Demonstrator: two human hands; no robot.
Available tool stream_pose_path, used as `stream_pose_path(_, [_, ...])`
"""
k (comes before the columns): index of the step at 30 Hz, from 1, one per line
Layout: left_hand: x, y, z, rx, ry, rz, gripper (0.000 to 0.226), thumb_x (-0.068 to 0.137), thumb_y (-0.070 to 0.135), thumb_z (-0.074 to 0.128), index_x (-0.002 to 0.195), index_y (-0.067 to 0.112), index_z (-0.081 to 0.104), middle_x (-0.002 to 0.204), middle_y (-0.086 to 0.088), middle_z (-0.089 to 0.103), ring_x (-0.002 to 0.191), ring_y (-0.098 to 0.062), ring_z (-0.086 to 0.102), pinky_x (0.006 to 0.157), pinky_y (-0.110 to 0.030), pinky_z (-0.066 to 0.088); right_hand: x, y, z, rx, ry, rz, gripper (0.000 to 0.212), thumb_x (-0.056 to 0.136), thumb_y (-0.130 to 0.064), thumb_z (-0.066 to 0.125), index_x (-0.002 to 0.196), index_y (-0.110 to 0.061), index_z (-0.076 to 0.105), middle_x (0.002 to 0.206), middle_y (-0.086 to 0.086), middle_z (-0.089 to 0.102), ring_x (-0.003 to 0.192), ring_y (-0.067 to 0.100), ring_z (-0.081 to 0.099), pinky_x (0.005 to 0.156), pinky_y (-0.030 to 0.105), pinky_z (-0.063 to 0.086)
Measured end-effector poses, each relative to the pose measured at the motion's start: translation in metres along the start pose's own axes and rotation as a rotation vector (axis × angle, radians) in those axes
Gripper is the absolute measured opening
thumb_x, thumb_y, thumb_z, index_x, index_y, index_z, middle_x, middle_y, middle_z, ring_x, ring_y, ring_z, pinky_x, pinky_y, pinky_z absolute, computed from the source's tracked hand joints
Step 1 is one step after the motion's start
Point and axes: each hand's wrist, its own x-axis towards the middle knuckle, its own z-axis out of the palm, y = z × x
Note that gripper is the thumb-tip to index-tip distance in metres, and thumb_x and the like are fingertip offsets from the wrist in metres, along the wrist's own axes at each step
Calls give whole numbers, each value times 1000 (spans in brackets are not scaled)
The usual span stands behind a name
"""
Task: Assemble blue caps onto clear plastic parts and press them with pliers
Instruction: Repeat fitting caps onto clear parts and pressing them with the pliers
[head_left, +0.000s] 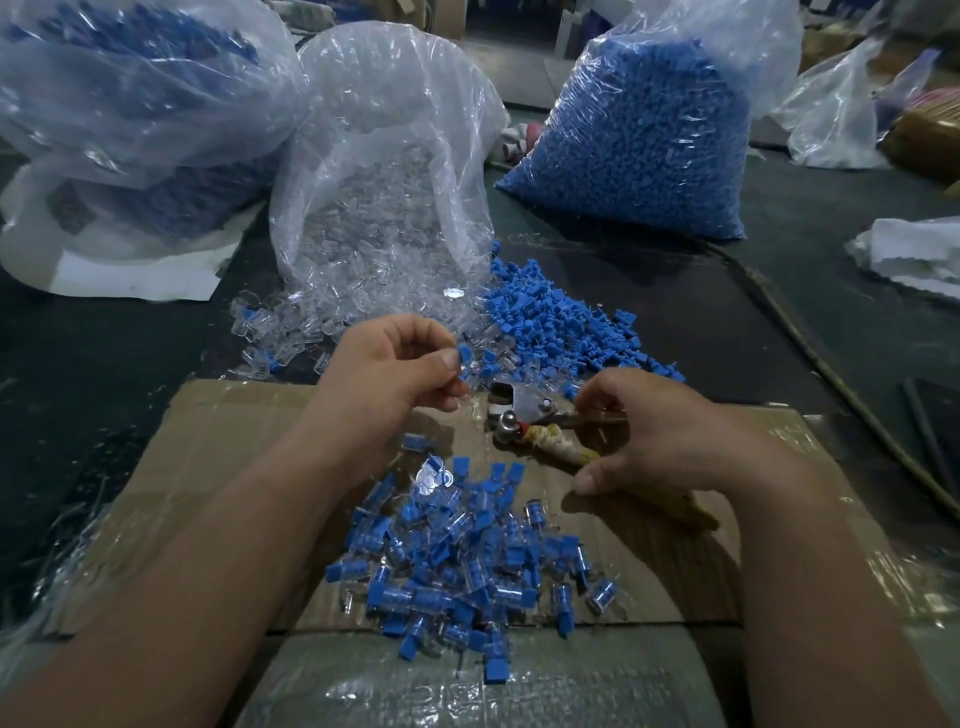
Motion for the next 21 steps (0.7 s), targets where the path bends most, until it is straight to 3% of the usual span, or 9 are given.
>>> stream_pose_path(4, [0,-1,-1,-10,-1,8,21,82,-10,52,72,7,56,53,5,60,52,-8,59,50,-17,50,4,-1,4,-128,-1,-20,69,54,-47,83,107,-37,41,96,-19,36,96,8,37,77,28,34])
stream_pose_path(9, [1,-4,-2,6,0,9,21,84,-10,51,73,7,55,54,5,61,53,-7,61,51,-16,50,4,-4,3,-82,92,-22,45,63,-36,79,100,-30,55,88,-18,44,79,2,43,65,23,38])
stream_pose_path(16, [2,-4,-3,-4,38,-18,19,86,-7,50,75,7,56,54,4,62,54,-7,61,51,-16,49,10,-10,10,-149,289,-82,9,74,-16,65,81,-19,61,75,-7,49,69,9,46,54,24,33])
stream_pose_path(21, [-1,1,2,2,49,4,18,86,-6,50,75,7,55,67,-5,59,53,-5,60,52,-15,50,8,-13,13,-15,488,-196,21,70,-7,63,80,-22,52,74,-11,45,67,4,41,56,18,27])
